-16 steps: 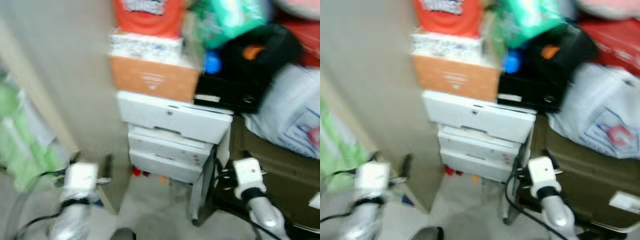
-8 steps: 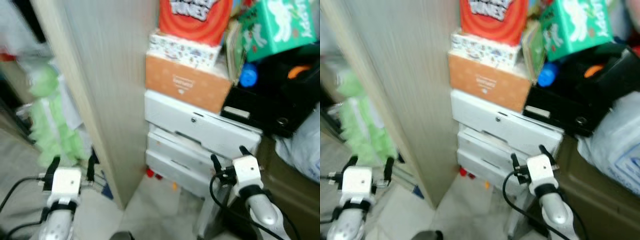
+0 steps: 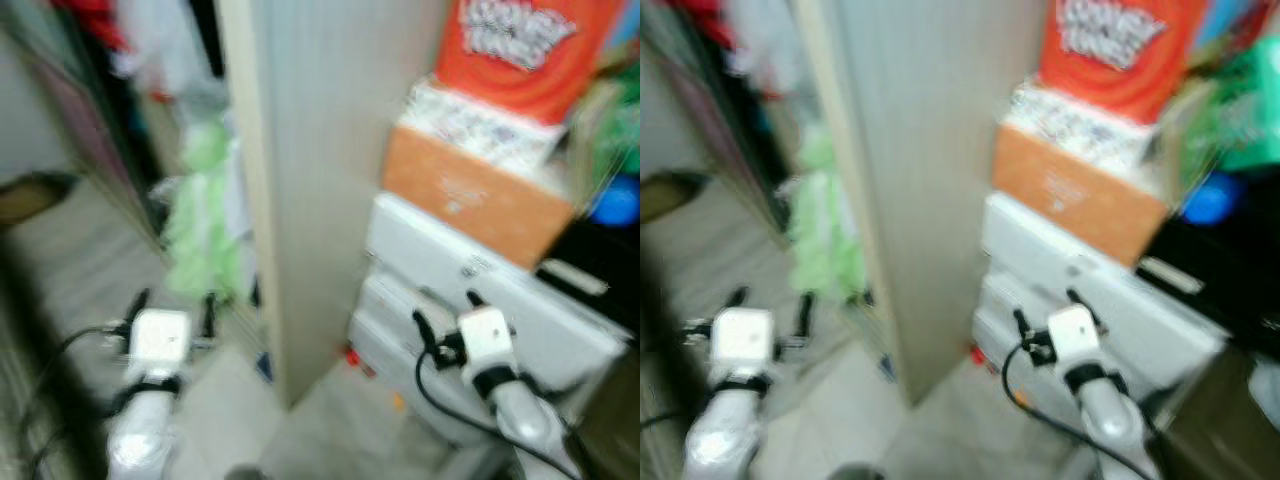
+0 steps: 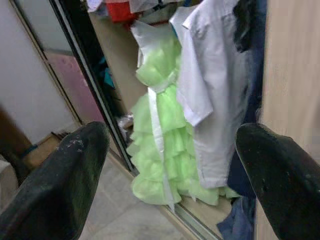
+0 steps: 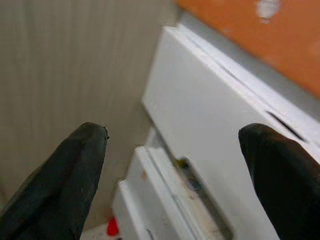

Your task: Clean up the room

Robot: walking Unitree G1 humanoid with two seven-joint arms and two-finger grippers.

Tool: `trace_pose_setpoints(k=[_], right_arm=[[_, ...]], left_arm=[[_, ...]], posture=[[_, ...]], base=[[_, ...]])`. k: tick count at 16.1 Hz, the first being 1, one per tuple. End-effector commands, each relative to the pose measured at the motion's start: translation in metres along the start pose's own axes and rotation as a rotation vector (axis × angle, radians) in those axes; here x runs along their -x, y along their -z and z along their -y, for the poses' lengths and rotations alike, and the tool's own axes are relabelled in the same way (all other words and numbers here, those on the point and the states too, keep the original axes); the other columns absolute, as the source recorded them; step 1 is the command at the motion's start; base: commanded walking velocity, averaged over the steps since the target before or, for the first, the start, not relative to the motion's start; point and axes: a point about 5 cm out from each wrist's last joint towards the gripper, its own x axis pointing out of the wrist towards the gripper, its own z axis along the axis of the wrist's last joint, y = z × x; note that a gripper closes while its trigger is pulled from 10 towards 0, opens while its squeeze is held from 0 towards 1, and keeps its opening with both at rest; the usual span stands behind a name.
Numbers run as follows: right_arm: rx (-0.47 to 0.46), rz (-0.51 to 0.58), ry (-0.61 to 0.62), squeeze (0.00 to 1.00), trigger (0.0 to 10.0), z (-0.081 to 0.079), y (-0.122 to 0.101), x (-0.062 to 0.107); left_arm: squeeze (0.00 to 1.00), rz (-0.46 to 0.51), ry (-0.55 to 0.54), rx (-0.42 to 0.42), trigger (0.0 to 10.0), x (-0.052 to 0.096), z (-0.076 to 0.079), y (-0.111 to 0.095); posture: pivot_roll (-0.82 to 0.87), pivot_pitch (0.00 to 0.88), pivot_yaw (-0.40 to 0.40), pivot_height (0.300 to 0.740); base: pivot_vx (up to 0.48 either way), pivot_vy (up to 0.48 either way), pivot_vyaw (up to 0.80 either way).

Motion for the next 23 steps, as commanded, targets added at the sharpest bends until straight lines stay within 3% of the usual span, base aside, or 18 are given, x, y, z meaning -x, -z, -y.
trace_pose_setpoints(k=[1,2,4,6,8,11,14,18,23], right_arm=[[-0.003,0.027,-0.018,0.00,10.0,-0.006,-0.009,-0.008],[-0.012,0.036,-0.007,0.00,10.0,-0.007,-0.014,-0.009],[-0.026,0.037,0.005,0.00,10.0,-0.009,-0.017,-0.007],[-0.074,0.029,0.005,0.00,10.0,-0.010,-0.023,0.010],[-0.091,0.007,-0.032,0.00,10.0,-0.006,-0.022,0.032],[-0.101,-0.043,-0.107,0.00,10.0,-0.006,-0.015,0.053],[-0.107,-0.080,-0.188,0.00,10.0,-0.005,-0.009,0.054],[-0.112,-0.055,-0.153,0.00,10.0,0.002,-0.013,0.035],[-0.092,-0.015,-0.188,0.00,10.0,-0.004,-0.024,0.030]], left_arm=[[0.00,-0.008,0.005,0.007,10.0,-0.006,-0.002,-0.001],[0.00,-0.002,0.007,-0.017,10.0,-0.011,-0.001,-0.005],[0.00,-0.016,0.005,0.013,10.0,-0.012,-0.002,-0.007],[0.00,-0.043,-0.008,0.013,10.0,-0.003,-0.012,-0.011],[0.00,-0.051,0.029,0.002,10.0,0.009,-0.014,-0.009],[0.00,-0.092,0.000,-0.004,10.0,0.025,-0.018,-0.001],[0.00,-0.104,0.010,-0.009,10.0,0.024,-0.016,-0.001],[0.00,-0.079,0.016,-0.013,10.0,0.017,-0.017,-0.007],[0.00,-0.067,0.035,-0.010,10.0,0.013,-0.013,-0.009]], posture=[[-0.04,0.003,-0.052,0.740],[-0.04,0.026,-0.046,0.740],[-0.04,0.040,-0.037,0.740],[-0.04,0.089,-0.031,0.740],[-0.04,0.108,-0.038,0.740],[-0.03,0.113,-0.051,0.740],[-0.03,0.116,-0.058,0.740],[-0.03,0.120,-0.067,0.740],[-0.03,0.114,-0.067,0.740]], base=[[0.000,0.000,0.80],[0.000,0.000,0.80],[0.000,0.000,0.80],[0.000,0.000,0.80],[0.000,0.000,0.80],[0.000,0.000,0.80],[0.000,0.000,0.75],[0.000,0.000,0.12],[0.000,0.000,0.32]])
